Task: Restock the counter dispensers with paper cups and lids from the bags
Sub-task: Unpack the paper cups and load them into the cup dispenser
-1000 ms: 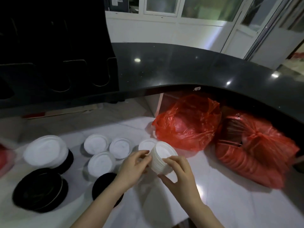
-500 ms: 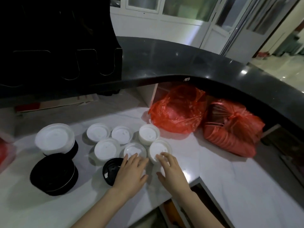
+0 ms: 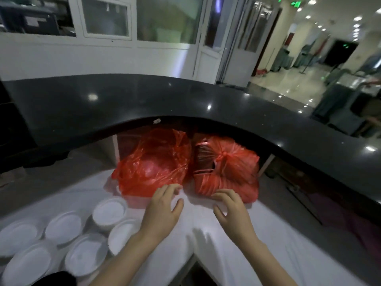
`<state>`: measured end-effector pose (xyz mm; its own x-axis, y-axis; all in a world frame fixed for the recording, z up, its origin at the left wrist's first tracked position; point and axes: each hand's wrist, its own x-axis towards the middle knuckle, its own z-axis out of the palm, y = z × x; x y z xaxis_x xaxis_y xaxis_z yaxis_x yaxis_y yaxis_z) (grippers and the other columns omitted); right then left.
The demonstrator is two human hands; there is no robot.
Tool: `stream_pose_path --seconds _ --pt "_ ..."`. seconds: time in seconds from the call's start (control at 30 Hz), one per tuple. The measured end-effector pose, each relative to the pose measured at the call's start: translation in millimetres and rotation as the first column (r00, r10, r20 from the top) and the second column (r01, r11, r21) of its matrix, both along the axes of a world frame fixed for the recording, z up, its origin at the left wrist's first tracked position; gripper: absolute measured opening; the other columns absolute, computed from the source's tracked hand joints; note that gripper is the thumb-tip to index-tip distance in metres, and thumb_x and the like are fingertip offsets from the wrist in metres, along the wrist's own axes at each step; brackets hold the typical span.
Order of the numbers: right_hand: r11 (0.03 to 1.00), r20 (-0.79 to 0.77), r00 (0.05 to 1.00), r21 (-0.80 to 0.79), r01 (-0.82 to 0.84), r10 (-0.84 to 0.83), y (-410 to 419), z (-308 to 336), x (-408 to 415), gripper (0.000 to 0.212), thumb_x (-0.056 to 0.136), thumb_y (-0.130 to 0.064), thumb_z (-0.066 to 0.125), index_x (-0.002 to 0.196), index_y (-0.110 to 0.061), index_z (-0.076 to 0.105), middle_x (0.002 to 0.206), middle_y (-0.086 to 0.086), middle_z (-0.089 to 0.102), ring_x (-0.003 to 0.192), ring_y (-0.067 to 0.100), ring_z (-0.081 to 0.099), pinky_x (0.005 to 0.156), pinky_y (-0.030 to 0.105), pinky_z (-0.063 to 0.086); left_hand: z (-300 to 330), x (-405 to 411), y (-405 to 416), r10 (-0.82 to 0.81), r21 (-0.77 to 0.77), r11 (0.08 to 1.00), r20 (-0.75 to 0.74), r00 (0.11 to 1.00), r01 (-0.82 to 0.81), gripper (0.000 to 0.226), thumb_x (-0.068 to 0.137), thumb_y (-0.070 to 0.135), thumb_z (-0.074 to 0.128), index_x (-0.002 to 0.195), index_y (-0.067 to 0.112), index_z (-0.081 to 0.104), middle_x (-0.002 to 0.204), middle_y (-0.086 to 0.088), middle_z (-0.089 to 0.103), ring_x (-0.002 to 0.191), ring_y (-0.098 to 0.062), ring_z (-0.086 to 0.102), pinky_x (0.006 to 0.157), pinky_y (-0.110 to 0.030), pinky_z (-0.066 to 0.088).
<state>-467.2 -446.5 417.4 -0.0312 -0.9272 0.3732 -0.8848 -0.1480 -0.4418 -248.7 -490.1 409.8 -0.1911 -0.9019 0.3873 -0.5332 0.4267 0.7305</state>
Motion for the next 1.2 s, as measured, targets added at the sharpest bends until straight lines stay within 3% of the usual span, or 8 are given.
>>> stream_pose_path --seconds 0.17,0.37,0.53,0.63,0.73,0.9,1.0,1.2 --pt "0.990 -0.006 0.992 -0.061 0.123 -0.124 -44.3 34.2 -67.7 0.029 0.082 -0.020 0.069 0.111 -0.018 0.067 0.113 -0.004 0.059 0.104 0.014 0.052 0.092 0.026 0.043 28.9 -94.7 -66.0 -0.139 -0.045 0.989 0.025 0.990 0.140 0.024 0.083 0.018 0.067 0.107 0.019 0.067 0.102 0.008 0.061 0.097 -0.011 0.058 0.090 -0.025 0.045" --pt "0.993 -0.042 0.995 -0.068 0.092 -0.095 -107.3 47.6 -84.2 0.035 0.083 -0.026 0.065 0.117 -0.019 0.063 0.116 -0.001 0.061 0.109 0.019 0.051 0.095 0.031 0.042 38.8 -146.3 -135.6 -0.093 -0.038 0.994 0.182 0.979 0.101 0.028 0.085 0.021 0.070 0.112 0.019 0.067 0.113 0.005 0.060 0.112 -0.016 0.052 0.100 -0.026 0.039" --pt "0.997 -0.133 0.989 -0.028 0.068 -0.071 -143.0 34.3 -88.4 0.034 0.078 -0.025 0.068 0.111 -0.017 0.067 0.110 -0.002 0.067 0.107 0.023 0.055 0.092 0.035 0.045 36.7 -159.6 -149.5 -0.134 -0.027 0.989 0.257 0.957 0.146 0.023 0.090 0.020 0.063 0.113 0.020 0.067 0.109 0.007 0.061 0.109 -0.013 0.056 0.094 -0.026 0.043" --pt "0.996 -0.108 0.991 -0.058 0.073 -0.079 -149.2 26.7 -97.5 0.018 0.080 -0.026 0.068 0.097 -0.022 0.071 0.092 -0.005 0.065 0.091 0.022 0.056 0.078 0.036 0.047 36.0 -160.5 -157.7 -0.204 -0.018 0.976 0.254 0.945 0.215 0.024 0.092 0.012 0.059 0.112 0.022 0.067 0.106 0.010 0.061 0.104 -0.009 0.058 0.093 -0.023 0.043" --pt "0.988 -0.098 0.993 -0.147 0.056 -0.070 -147.6 30.3 -108.3 0.010 0.081 -0.026 0.065 0.089 -0.024 0.070 0.084 -0.008 0.060 0.082 0.018 0.053 0.070 0.033 0.046 39.2 -163.1 -168.6 -0.310 0.005 0.947 0.261 0.914 0.320 0.019 0.088 0.017 0.066 0.104 0.028 0.068 0.095 0.018 0.056 0.094 0.003 0.054 0.086 -0.014 0.040" --pt "0.975 -0.063 0.995 -0.214 0.063 -0.078 -134.9 37.9 -126.9 0.012 0.083 -0.022 0.068 0.095 -0.024 0.069 0.090 -0.010 0.061 0.087 0.012 0.052 0.074 0.027 0.043 50.0 -181.3 -175.2 -0.421 0.067 0.907 0.165 0.892 0.416 0.016 0.081 0.021 0.075 0.083 0.031 0.062 0.081 0.013 0.060 0.082 -0.002 0.055 0.073 -0.012 0.037" --pt "0.973 -0.078 0.996 -0.227 0.033 -0.051 -124.1 43.1 -133.3 0.015 0.082 -0.021 0.066 0.097 -0.022 0.069 0.095 -0.008 0.061 0.092 0.012 0.052 0.076 0.026 0.043 49.1 -190.2 -168.4 -0.451 0.093 0.892 0.102 0.887 0.443 0.016 0.083 0.019 0.073 0.080 0.028 0.061 0.082 0.009 0.061 0.083 -0.006 0.056 0.074 -0.013 0.038" --pt "0.985 -0.164 0.984 -0.170 0.040 -0.068 -109.7 52.7 -142.7 0.022 0.088 -0.035 0.049 0.095 -0.024 0.067 0.090 -0.011 0.061 0.084 0.009 0.050 0.066 0.023 0.040 54.2 -203.8 -156.5 -0.486 0.100 0.871 0.037 0.873 0.480 0.021 0.086 0.014 0.070 0.077 0.029 0.057 0.082 0.008 0.061 0.084 -0.002 0.055 0.073 -0.010 0.038"
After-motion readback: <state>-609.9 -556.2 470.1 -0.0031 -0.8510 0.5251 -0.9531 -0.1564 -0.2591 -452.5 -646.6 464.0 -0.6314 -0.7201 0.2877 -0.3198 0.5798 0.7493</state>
